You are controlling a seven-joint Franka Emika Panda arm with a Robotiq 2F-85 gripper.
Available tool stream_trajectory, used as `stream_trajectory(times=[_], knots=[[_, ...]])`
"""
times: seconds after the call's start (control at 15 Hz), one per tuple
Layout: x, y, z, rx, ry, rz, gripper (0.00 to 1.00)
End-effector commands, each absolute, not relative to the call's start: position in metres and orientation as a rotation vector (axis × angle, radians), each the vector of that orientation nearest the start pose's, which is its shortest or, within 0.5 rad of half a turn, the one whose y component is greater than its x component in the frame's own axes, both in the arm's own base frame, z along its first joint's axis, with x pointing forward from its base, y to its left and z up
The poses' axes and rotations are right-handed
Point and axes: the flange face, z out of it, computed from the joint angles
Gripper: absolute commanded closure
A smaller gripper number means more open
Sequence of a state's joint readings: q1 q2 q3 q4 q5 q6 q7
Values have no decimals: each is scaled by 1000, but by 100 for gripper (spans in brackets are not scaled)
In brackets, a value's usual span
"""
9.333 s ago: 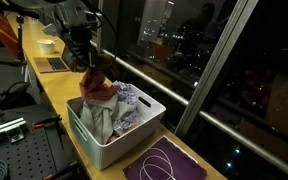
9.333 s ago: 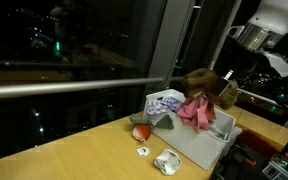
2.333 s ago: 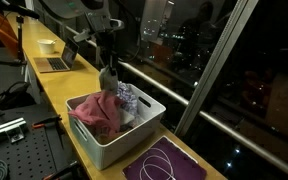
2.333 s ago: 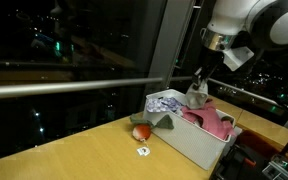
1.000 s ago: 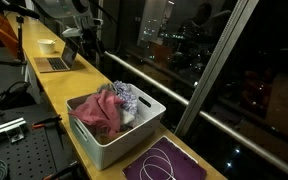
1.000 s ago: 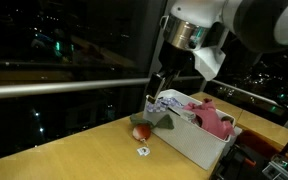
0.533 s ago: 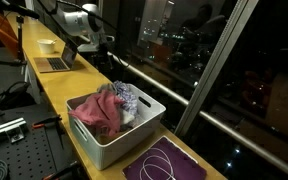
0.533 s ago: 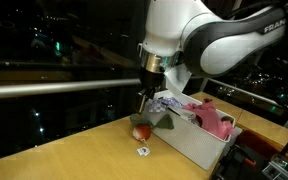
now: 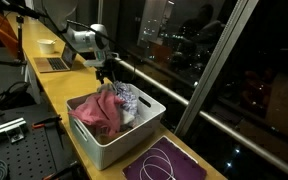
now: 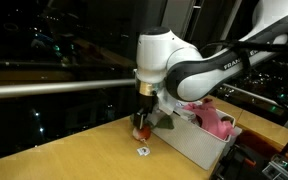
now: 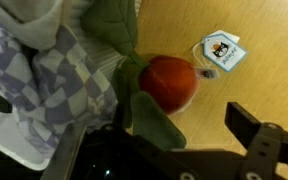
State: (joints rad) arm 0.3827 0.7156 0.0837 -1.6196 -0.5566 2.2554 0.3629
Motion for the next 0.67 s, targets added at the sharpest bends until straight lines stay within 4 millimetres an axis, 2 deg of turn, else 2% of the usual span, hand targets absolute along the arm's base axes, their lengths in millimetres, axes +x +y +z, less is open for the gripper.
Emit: stream_trajectory(times=[0.0, 0.33, 0.6], knots=[[630, 281, 190, -3414, -808, -97, 0], [639, 261, 173, -3422, -794, -63, 0], [640, 259, 160, -3406, -803, -30, 0]])
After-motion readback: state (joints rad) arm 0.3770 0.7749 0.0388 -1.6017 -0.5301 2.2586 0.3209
